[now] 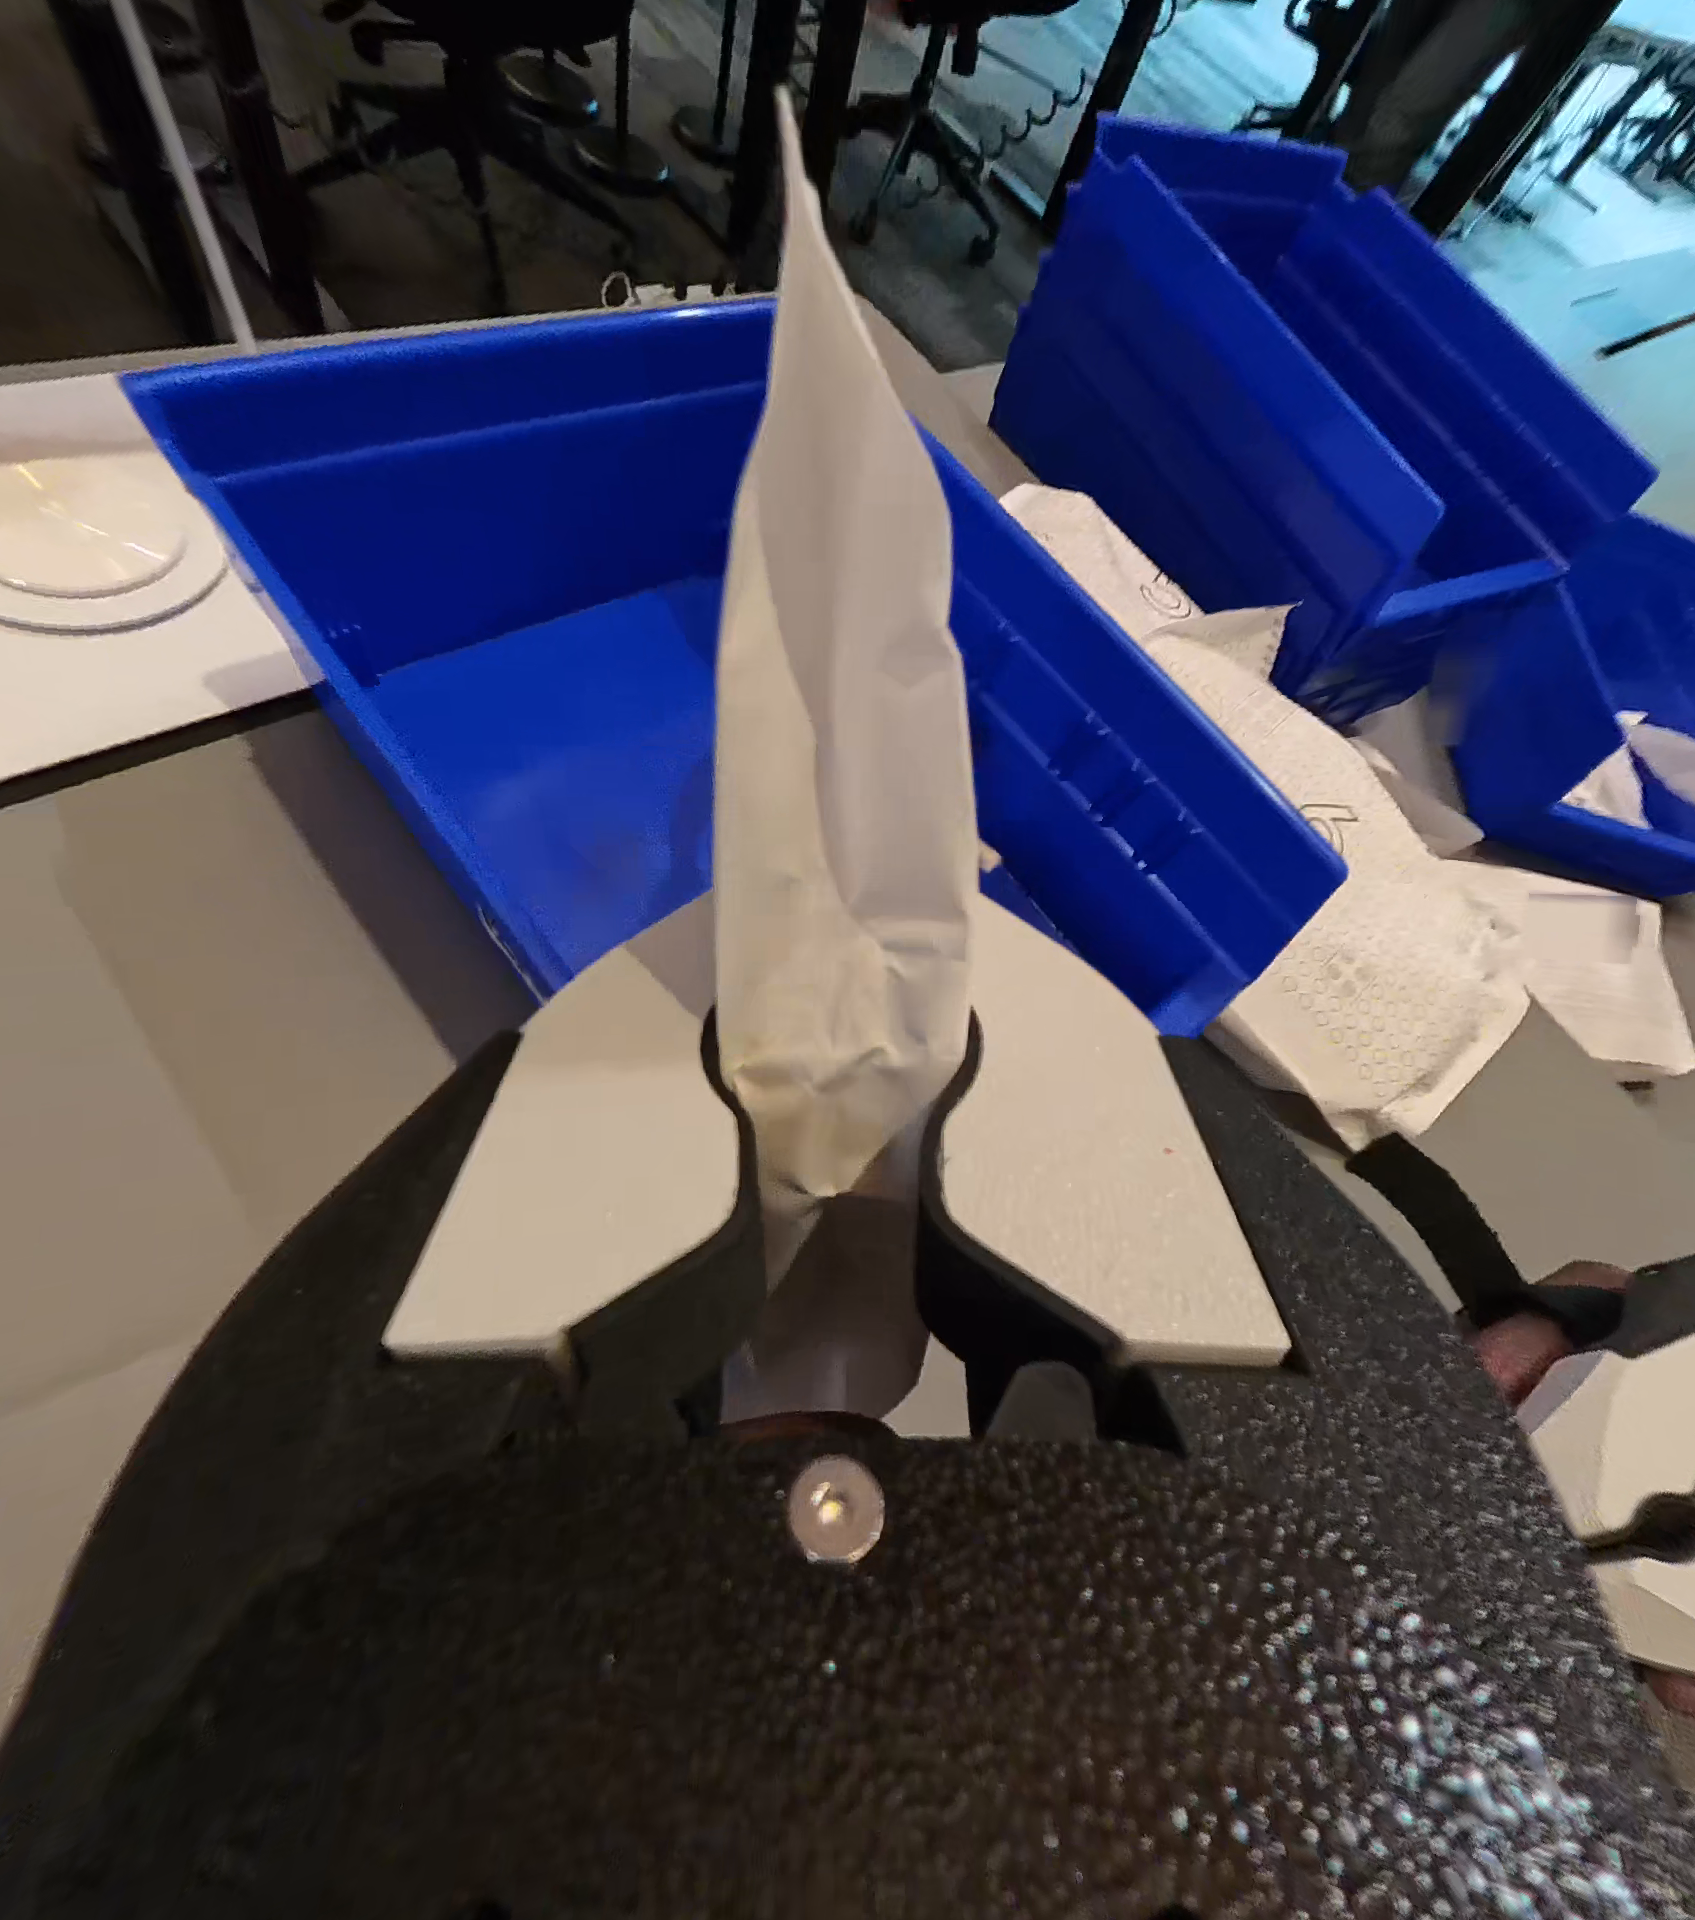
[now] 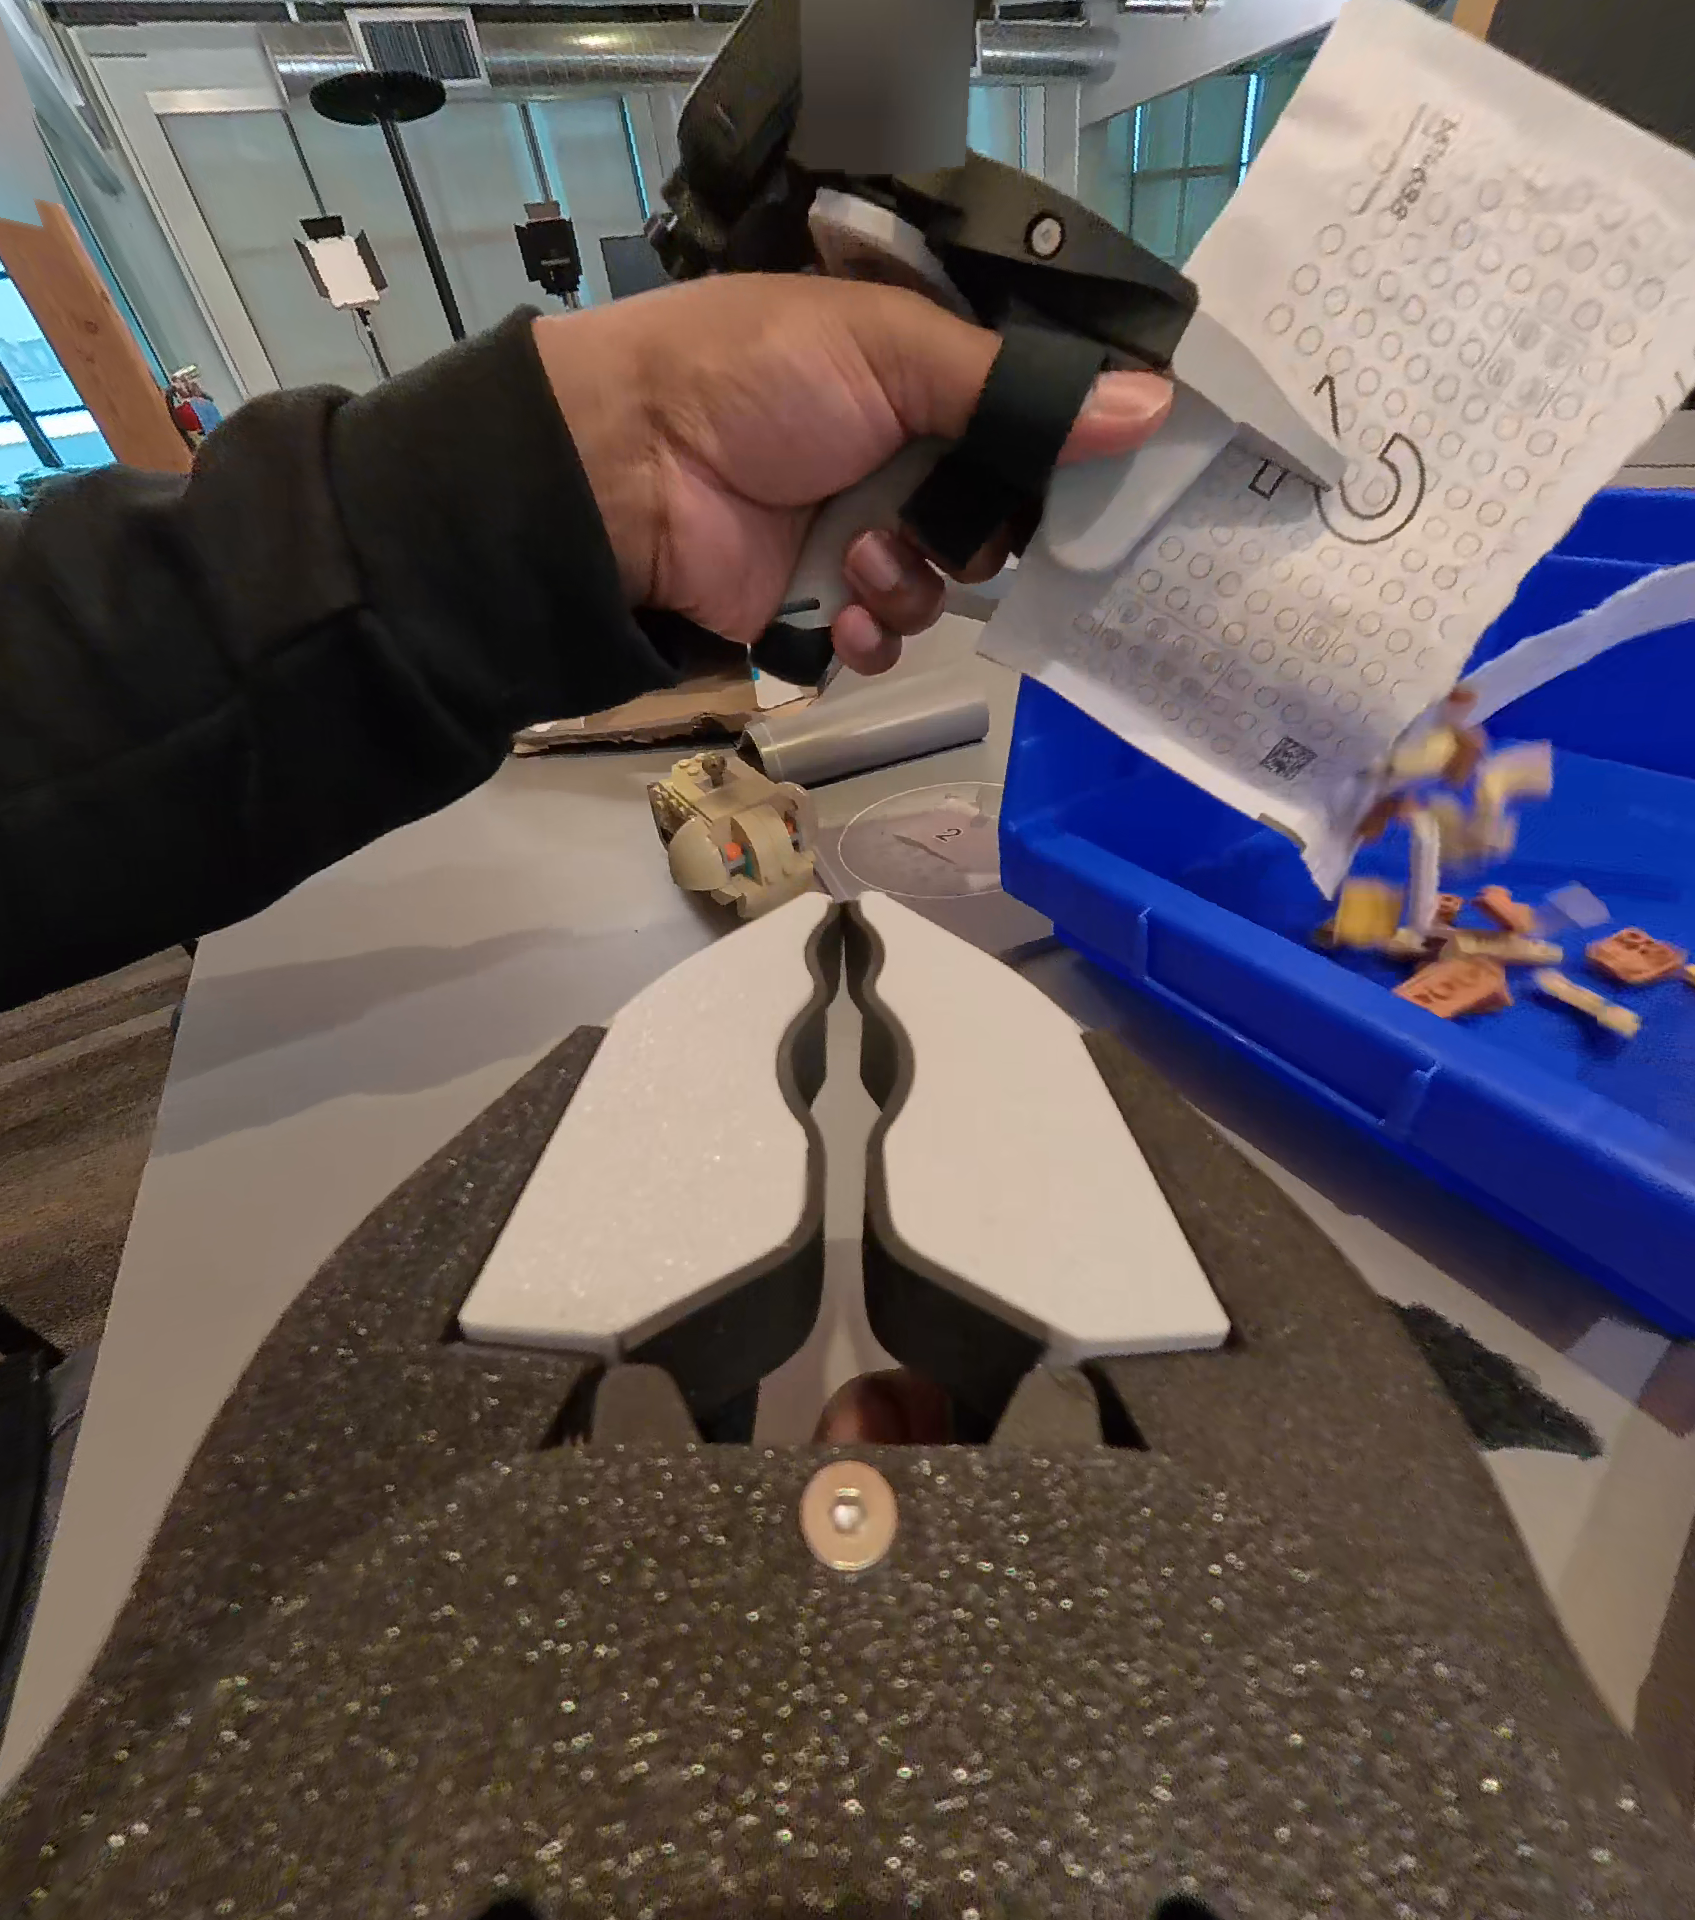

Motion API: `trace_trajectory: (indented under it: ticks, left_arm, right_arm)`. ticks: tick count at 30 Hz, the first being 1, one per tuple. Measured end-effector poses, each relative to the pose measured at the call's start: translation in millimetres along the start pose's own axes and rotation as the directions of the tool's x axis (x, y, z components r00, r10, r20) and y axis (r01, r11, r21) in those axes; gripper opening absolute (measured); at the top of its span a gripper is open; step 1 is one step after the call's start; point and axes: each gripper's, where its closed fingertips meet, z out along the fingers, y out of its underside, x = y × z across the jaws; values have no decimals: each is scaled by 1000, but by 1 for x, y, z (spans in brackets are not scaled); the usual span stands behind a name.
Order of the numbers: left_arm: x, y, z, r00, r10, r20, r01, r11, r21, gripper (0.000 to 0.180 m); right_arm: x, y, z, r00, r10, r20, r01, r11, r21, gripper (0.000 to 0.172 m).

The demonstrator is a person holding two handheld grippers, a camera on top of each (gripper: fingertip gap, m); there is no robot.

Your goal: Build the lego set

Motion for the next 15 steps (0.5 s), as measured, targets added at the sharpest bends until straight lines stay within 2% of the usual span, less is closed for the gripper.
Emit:
trace_trajectory:
  ticks: [5,15]
  left_arm:
    - [3,3,10,997,73,21,-71,995,-76,30]
    - [-2,8,23,973,216,79,-197,960,-196,30]
  right_arm:
    - [4,10,4,1000,11,-17,-11,999,-30,0]
    - [6,8,4,998,66,19,-66,998,-16,0]
